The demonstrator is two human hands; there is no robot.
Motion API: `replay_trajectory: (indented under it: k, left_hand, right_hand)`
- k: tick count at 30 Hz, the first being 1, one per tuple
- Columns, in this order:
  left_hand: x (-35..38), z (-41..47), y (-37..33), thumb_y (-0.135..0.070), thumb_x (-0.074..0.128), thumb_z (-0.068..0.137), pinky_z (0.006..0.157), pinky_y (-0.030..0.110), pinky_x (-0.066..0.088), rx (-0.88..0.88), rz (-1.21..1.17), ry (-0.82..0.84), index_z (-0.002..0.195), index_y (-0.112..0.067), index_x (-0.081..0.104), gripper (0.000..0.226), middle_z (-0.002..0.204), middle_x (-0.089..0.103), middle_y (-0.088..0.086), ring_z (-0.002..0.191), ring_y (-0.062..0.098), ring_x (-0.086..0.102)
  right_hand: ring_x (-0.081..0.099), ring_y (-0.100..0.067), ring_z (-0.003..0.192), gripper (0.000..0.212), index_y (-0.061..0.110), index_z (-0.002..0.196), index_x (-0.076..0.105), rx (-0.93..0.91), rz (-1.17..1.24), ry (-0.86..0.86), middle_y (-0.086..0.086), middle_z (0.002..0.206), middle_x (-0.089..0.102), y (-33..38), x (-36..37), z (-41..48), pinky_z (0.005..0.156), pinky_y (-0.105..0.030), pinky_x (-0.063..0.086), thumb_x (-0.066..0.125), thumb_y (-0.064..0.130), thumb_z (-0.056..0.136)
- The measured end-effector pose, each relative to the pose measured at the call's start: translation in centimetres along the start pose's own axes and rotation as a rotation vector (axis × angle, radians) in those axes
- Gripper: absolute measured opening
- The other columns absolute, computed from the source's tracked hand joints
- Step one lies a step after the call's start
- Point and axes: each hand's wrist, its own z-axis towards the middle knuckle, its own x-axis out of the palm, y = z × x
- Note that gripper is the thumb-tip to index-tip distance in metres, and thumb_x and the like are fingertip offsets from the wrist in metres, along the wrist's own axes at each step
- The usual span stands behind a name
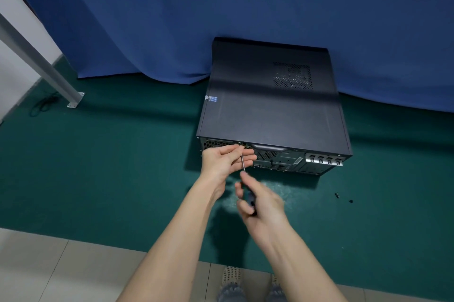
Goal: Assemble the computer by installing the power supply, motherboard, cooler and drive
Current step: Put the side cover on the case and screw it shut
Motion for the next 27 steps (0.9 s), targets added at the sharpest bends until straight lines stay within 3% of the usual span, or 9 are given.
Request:
replay_trajectory:
  k: [4,7,12,15,17,20,22,26,27]
  left_hand:
    - [0.4,0.3,-0.1,0.003,0.059,0.09,0.059,0.027,0.058,0.023,0.058,-0.027,0.108,0.017,0.053,0.023,0.08,0.071,0.021,0.068,0.03,0.072]
    - [0.4,0.1,0.0,0.002,0.059,0.09,0.062,0.027,0.058,0.011,0.04,-0.031,0.109,0.016,0.056,0.024,0.081,0.072,0.019,0.073,0.029,0.072]
    - [0.0,-0.2,0.1,0.001,0.059,0.09,0.063,0.027,0.058,0.003,0.005,0.005,0.111,0.016,0.054,0.026,0.087,0.071,0.023,0.076,0.032,0.072]
    - [0.3,0.1,-0.1,0.004,0.059,0.09,0.061,0.029,0.059,0.003,0.021,-0.014,0.111,0.016,0.052,0.025,0.087,0.07,0.024,0.072,0.032,0.072]
    - [0.3,0.0,0.0,0.002,0.058,0.091,0.062,0.028,0.058,-0.006,0.01,-0.008,0.109,0.014,0.055,0.022,0.089,0.071,0.023,0.076,0.032,0.072]
    - [0.0,-0.2,0.1,-0.001,0.056,0.093,0.062,0.024,0.057,-0.014,-0.025,0.025,0.101,0.012,0.061,0.016,0.088,0.072,0.022,0.079,0.031,0.072]
    - [0.0,-0.1,-0.1,0.0,0.057,0.092,0.06,0.023,0.056,-0.004,-0.001,0.009,0.102,0.015,0.06,0.019,0.085,0.072,0.021,0.076,0.03,0.072]
    - [0.4,0.2,-0.2,0.002,0.058,0.091,0.058,0.026,0.057,0.007,0.061,-0.033,0.109,0.019,0.055,0.025,0.084,0.07,0.023,0.07,0.031,0.072]
    - [0.4,0.1,-0.2,0.002,0.058,0.091,0.059,0.026,0.057,0.007,0.054,-0.033,0.11,0.018,0.054,0.026,0.086,0.07,0.024,0.072,0.032,0.072]
  right_hand:
    - [0.065,-0.019,0.049,0.026,0.008,0.099,0.061,-0.017,-0.101,-0.064,-0.013,0.082,0.068,0.5,-0.8,0.6,0.034,-0.018,0.032,0.077,0.011,0.079]
    - [0.061,-0.017,0.04,0.021,0.007,0.078,0.052,-0.238,-0.221,-0.136,-0.005,0.065,0.061,-0.4,-0.2,0.9,0.035,-0.017,0.033,0.073,0.005,0.083]
    - [0.055,-0.013,0.042,0.018,0.003,0.085,0.06,0.061,0.008,0.042,-0.012,0.064,0.063,0.1,-0.1,-0.4,0.029,-0.017,0.027,0.075,0.006,0.075]
    - [0.065,-0.02,0.053,0.025,0.012,0.092,0.057,-0.185,-0.334,-0.16,-0.004,0.078,0.065,-0.2,-0.6,0.9,0.043,-0.03,0.048,0.079,0.013,0.078]
    - [0.065,-0.024,0.054,0.021,0.01,0.08,0.053,-0.348,-0.406,-0.177,-0.004,0.071,0.061,-0.8,-0.5,0.9,0.044,-0.026,0.046,0.074,0.01,0.082]
    - [0.056,-0.015,0.039,0.019,0.006,0.075,0.056,-0.054,-0.05,-0.023,-0.012,0.063,0.058,-0.4,0.1,0.0,0.029,-0.016,0.027,0.074,0.0,0.076]
    - [0.058,-0.014,0.042,0.018,0.005,0.083,0.063,0.134,0.15,0.039,-0.014,0.069,0.062,0.2,0.2,-0.7,0.028,-0.016,0.027,0.077,0.007,0.071]
    - [0.066,-0.022,0.051,0.021,0.014,0.086,0.056,-0.301,-0.567,-0.189,-0.004,0.077,0.066,-0.5,0.0,0.3,0.043,-0.026,0.045,0.076,0.011,0.08]
    - [0.066,-0.023,0.051,0.021,0.013,0.082,0.054,-0.365,-0.572,-0.204,-0.001,0.071,0.063,-0.9,0.1,0.6,0.046,-0.025,0.047,0.074,0.008,0.081]
